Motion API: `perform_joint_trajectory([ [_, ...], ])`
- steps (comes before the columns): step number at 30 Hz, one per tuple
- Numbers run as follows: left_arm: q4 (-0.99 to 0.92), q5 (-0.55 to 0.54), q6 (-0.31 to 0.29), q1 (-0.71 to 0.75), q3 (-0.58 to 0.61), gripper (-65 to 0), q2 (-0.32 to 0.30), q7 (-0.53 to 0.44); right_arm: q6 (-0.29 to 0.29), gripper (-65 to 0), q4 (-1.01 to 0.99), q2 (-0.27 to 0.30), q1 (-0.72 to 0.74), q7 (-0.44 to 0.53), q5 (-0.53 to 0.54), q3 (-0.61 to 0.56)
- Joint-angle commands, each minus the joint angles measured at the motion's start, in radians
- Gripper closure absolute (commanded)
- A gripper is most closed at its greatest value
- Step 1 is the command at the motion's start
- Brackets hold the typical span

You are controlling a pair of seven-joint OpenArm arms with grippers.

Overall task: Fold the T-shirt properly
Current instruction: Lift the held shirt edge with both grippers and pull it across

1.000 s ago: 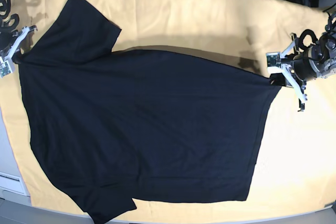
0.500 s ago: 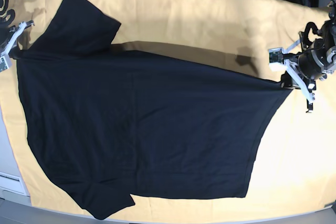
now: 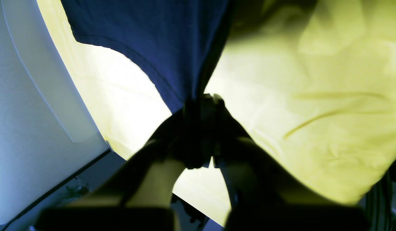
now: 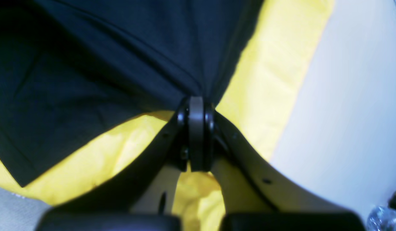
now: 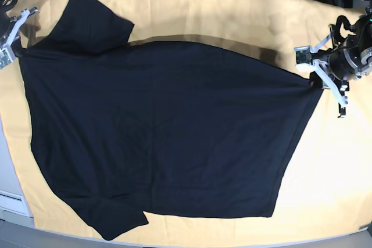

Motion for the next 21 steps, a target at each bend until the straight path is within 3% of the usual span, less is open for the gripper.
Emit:
perform_joint_trajectory([
  [1, 0.006, 0.006, -0.001, -0.011, -0.013, 0.0, -0.025, 0.017, -0.008, 0.0, 0.013, 0.016, -0.015, 0.011, -0.002, 0.033],
  [5, 0.006, 0.004, -0.006, -0.011, -0.013, 0.0, -0.025, 0.050, -0.008, 0.0, 0.013, 0.014, -0.048, 0.011, 0.003, 0.110],
  [9, 0.006, -0.068, -0.010, -0.011, -0.013, 0.0, -0.035, 0.054, -0.007, 0.0, 0.013, 0.015, -0.068, -0.003, 0.059, 0.153],
  [12, 0.006, -0.146, -0.066, -0.011, -0.013, 0.0, -0.042, 0.082, 0.016, 0.0, 0.013, 0.014, -0.068, -0.023, 0.080, 0.154],
  [19, 0.006, -0.385, -0.263, -0.011, -0.013, 0.0, -0.046, 0.188, 0.022, 0.0, 0.013, -0.002, -0.069, -0.042, 0.080, 0.154],
  [21, 0.006, -0.426, -0.270, -0.011, -0.013, 0.0, -0.054, 0.212, 0.022, 0.0, 0.013, -0.003, -0.074, -0.049, 0.080, 0.154],
])
